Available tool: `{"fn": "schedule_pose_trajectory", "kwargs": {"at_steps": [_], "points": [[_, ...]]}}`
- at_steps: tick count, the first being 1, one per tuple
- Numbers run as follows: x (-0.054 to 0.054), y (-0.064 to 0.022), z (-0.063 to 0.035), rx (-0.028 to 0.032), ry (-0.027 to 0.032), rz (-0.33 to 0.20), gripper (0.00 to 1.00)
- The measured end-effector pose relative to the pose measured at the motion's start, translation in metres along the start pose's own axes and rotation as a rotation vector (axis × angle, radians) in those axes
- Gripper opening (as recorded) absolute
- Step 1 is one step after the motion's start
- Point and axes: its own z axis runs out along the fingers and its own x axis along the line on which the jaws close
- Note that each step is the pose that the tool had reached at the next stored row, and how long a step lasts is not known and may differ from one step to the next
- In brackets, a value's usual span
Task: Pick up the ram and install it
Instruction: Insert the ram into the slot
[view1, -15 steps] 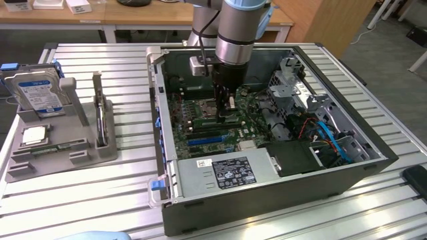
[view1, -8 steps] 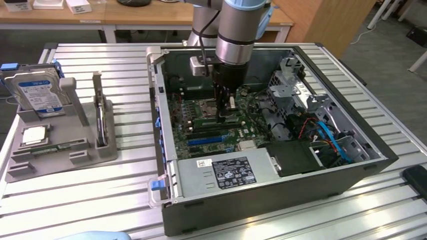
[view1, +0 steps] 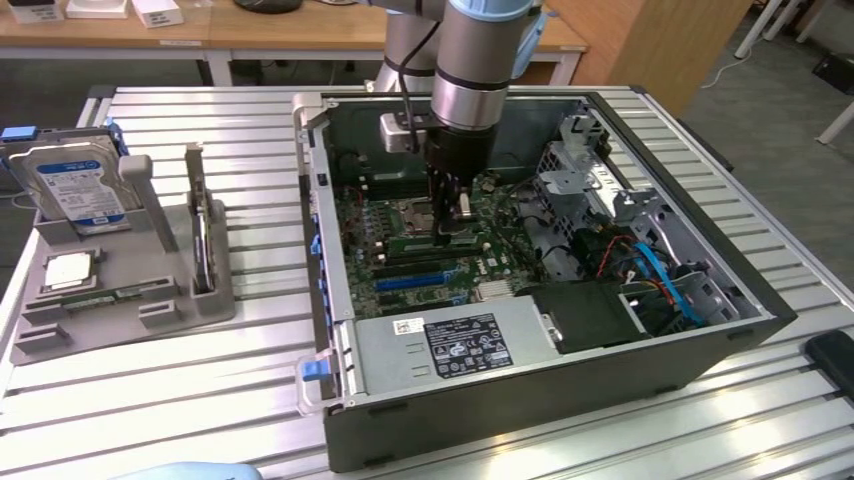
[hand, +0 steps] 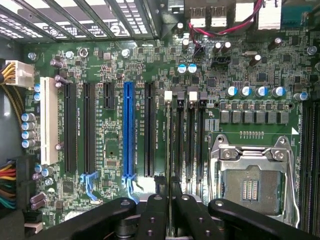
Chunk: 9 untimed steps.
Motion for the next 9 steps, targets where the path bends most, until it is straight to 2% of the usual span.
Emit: {"fn": "schedule_pose_trajectory", "kwargs": {"at_steps": [9], "points": [[0.0000, 0.0000, 0.0001, 0.0002, 0.0000, -0.002, 0.13]]}}
